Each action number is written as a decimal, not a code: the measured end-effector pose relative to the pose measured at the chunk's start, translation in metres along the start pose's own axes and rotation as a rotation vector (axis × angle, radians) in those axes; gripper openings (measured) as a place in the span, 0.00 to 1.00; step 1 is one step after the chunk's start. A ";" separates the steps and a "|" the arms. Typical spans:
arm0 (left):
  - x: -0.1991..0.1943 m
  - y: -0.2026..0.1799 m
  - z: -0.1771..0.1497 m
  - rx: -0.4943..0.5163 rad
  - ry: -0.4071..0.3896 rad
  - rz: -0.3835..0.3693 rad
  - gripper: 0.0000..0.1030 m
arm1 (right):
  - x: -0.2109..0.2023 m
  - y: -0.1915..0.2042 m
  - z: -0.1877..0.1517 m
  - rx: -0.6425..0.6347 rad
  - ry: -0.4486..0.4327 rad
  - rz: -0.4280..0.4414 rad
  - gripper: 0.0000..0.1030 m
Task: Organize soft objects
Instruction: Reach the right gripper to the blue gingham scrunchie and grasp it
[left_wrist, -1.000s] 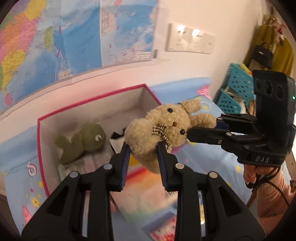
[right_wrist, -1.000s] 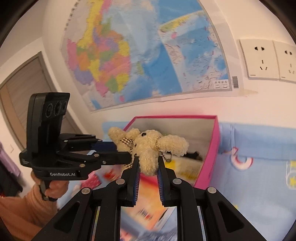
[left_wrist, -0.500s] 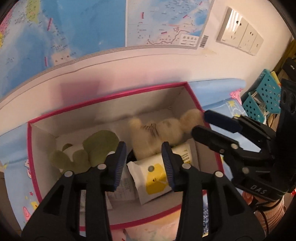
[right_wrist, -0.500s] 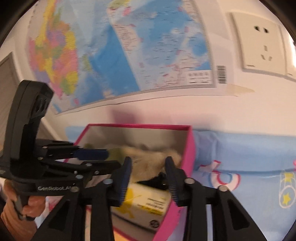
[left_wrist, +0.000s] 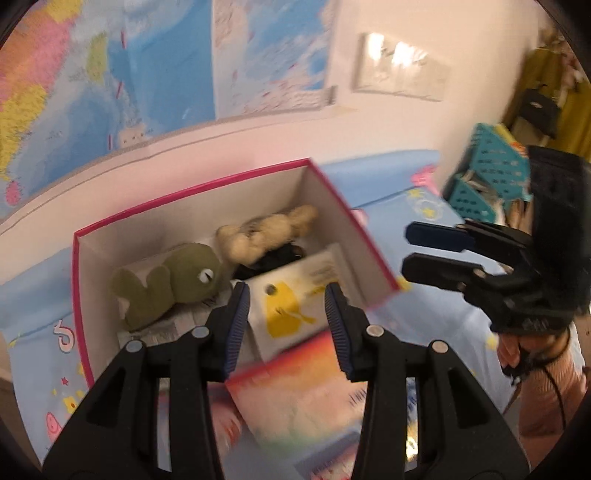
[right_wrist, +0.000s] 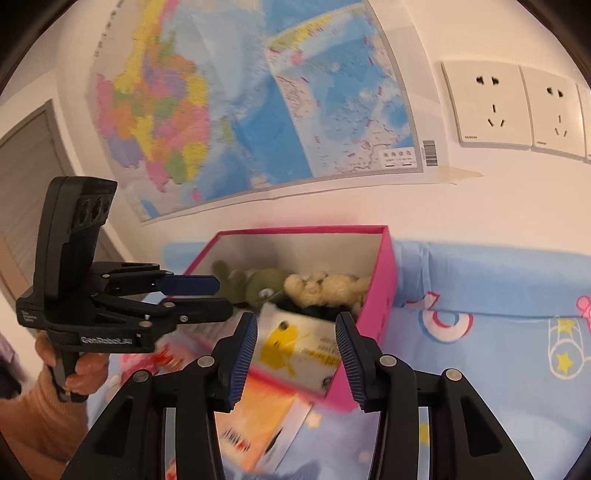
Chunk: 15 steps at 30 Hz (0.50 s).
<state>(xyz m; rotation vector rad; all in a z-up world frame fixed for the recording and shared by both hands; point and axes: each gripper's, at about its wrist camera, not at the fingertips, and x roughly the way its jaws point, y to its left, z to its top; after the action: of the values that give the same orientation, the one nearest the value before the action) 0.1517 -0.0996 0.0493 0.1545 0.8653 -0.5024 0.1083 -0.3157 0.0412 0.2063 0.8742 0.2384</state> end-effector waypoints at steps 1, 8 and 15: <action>-0.007 -0.003 -0.003 0.014 -0.014 -0.012 0.46 | -0.004 0.003 -0.002 -0.003 -0.001 0.009 0.45; -0.042 -0.037 -0.047 0.100 -0.083 -0.075 0.53 | -0.031 0.018 -0.039 -0.018 0.036 0.066 0.52; -0.029 -0.059 -0.094 0.108 -0.010 -0.143 0.53 | -0.019 0.012 -0.089 0.025 0.164 0.049 0.52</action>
<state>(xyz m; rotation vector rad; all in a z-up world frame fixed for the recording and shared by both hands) 0.0425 -0.1097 0.0146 0.1893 0.8437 -0.6831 0.0254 -0.3022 0.0027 0.2336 1.0359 0.2932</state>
